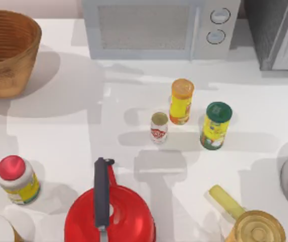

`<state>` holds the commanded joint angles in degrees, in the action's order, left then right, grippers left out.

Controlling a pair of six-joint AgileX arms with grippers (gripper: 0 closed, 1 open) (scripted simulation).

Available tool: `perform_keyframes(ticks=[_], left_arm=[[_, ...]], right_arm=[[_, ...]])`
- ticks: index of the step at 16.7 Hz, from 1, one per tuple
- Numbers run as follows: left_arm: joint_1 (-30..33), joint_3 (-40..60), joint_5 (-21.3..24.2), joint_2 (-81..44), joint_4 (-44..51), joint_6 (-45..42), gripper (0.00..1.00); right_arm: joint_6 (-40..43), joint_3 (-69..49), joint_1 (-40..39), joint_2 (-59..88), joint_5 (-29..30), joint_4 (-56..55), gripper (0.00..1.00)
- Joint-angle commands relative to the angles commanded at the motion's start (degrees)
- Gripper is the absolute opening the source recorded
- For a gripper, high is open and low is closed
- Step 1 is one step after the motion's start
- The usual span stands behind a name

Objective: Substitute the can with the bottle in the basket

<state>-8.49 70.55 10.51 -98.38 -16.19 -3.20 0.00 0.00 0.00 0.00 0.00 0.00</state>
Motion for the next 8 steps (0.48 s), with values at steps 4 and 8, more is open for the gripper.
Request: perform_keyframes(ticks=[4,8], left_arm=[[0.0,0.0,0.0,0.0,0.0,0.0,0.3],[0.0,0.0,0.0,0.0,0.0,0.0,0.6]], right_arm=[[0.0,0.0,0.0,0.0,0.0,0.0,1.0],[0.0,0.0,0.0,0.0,0.0,0.0,1.0]])
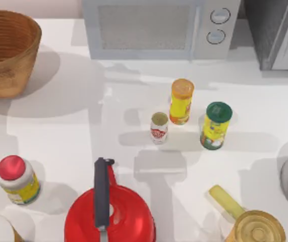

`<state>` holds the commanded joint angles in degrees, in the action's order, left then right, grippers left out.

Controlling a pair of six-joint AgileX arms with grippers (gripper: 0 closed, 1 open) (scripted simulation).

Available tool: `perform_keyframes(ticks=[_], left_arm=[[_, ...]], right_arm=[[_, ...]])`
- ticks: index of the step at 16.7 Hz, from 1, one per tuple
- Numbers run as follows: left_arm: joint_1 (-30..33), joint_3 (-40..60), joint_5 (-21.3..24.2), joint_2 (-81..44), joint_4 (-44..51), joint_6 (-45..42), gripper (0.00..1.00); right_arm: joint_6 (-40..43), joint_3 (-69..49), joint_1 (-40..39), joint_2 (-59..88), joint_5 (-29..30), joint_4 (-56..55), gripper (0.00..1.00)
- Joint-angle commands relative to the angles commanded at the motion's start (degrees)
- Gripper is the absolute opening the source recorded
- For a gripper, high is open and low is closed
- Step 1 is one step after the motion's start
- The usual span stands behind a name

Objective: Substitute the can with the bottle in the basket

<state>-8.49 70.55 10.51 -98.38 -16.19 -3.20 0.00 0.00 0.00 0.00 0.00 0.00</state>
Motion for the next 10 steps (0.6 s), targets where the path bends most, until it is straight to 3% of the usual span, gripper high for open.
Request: perform_keyframes(ticks=[5,10], left_arm=[[0.0,0.0,0.0,0.0,0.0,0.0,0.98],[0.0,0.0,0.0,0.0,0.0,0.0,1.0]], right_arm=[[0.0,0.0,0.0,0.0,0.0,0.0,1.0],[0.0,0.0,0.0,0.0,0.0,0.0,1.0]])
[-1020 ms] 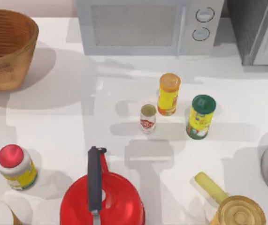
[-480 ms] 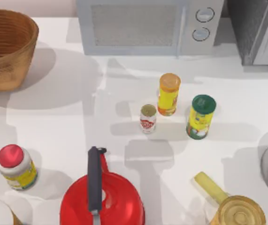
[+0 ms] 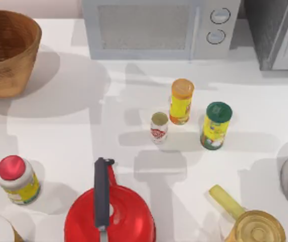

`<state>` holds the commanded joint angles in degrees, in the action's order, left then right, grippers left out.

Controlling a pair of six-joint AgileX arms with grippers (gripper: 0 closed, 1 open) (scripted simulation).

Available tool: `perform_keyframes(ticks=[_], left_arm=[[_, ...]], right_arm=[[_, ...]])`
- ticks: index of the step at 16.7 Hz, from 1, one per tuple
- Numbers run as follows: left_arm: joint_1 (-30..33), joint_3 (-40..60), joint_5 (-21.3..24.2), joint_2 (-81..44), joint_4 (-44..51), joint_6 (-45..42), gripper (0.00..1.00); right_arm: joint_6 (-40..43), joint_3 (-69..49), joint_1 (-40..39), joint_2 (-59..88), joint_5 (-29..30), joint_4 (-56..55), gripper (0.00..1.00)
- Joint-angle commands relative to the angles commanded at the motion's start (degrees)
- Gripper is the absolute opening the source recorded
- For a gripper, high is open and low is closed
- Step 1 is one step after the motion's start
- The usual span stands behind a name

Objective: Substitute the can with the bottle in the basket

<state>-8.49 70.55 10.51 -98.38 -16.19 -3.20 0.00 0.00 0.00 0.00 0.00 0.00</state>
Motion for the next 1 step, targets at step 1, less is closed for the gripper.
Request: perform_keyframes(ticks=[1], left_arm=[[0.0,0.0,0.0,0.0,0.0,0.0,1.0]], right_arm=[[0.0,0.0,0.0,0.0,0.0,0.0,1.0]])
